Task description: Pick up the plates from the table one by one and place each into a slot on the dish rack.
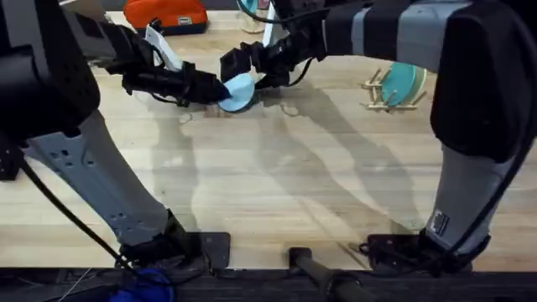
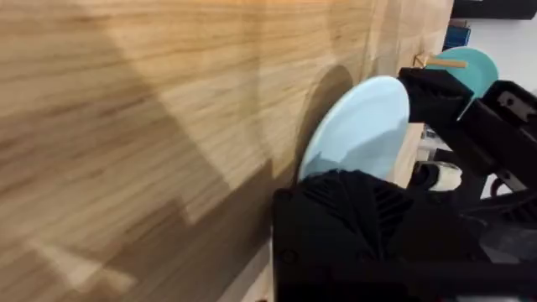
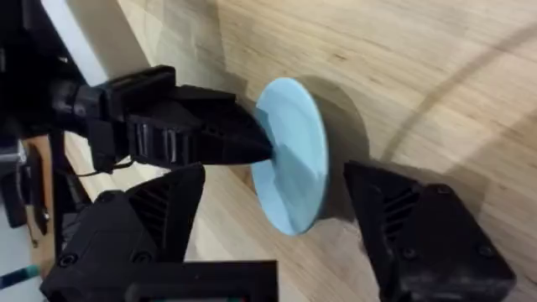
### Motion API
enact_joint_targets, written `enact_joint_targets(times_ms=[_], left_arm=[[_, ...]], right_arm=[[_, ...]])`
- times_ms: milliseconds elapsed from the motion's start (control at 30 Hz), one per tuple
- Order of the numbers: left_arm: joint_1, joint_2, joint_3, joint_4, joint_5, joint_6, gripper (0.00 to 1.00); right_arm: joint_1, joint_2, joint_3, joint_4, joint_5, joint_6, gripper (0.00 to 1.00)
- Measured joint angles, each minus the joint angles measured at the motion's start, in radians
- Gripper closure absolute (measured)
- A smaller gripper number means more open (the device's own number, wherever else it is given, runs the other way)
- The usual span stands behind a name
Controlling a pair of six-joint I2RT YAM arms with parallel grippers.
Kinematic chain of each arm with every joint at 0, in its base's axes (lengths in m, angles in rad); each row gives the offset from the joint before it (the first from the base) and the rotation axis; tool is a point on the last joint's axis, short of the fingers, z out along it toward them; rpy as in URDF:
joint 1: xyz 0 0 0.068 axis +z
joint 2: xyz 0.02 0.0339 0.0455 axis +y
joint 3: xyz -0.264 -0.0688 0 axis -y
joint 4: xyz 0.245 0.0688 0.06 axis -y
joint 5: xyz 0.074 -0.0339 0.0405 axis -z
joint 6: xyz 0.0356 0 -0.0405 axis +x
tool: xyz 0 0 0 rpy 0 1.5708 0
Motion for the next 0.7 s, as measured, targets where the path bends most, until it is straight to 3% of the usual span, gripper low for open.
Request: enact_joint_targets(times_ms=[700], left_arm=[[0.0, 0.0, 0.0, 0.0, 0.0, 0.0, 0.961]], right_arm=[[0.028, 0.022, 0.006, 0.008, 0.004, 0.028, 0.034]])
